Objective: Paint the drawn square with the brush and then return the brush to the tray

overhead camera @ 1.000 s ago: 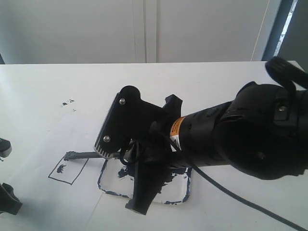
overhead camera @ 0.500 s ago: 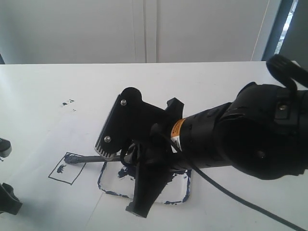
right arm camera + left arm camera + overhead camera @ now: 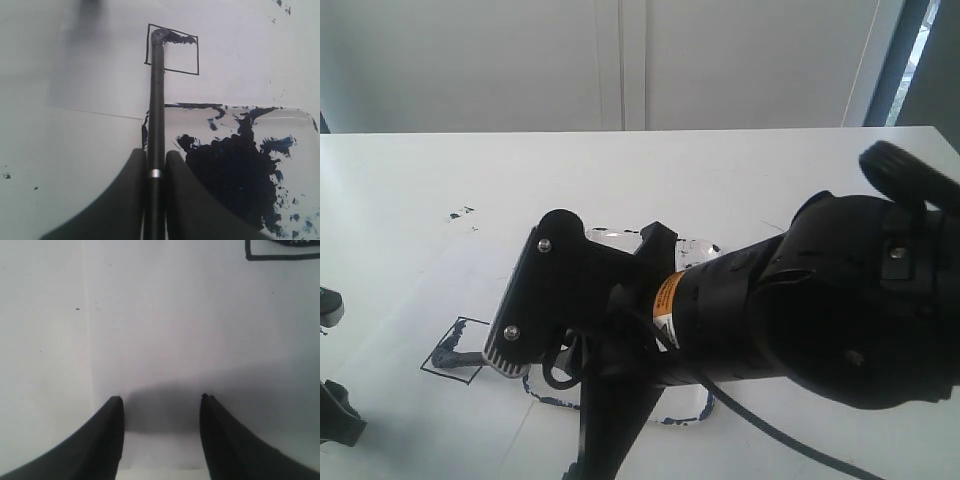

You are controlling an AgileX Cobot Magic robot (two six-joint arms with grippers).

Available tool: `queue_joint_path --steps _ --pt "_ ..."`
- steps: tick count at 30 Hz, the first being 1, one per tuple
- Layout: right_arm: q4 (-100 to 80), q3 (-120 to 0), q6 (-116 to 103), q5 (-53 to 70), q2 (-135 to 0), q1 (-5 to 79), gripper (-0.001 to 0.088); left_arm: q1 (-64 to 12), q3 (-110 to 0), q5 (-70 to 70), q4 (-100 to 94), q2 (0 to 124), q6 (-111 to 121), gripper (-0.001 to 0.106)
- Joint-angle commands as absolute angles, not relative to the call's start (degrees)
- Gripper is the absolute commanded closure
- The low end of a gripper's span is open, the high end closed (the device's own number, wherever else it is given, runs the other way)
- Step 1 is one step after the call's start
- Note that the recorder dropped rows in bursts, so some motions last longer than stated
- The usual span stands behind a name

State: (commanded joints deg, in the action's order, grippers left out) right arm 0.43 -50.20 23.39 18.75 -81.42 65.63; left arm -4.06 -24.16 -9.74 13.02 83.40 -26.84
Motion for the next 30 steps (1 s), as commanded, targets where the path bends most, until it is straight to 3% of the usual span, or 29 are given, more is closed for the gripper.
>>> queue_joint_path --steps 30 --pt "-3.25 -50.20 23.54 16.59 -80.60 65.39 0.0868 -4.06 -24.16 -10.05 13.02 83.40 -26.84 0.053"
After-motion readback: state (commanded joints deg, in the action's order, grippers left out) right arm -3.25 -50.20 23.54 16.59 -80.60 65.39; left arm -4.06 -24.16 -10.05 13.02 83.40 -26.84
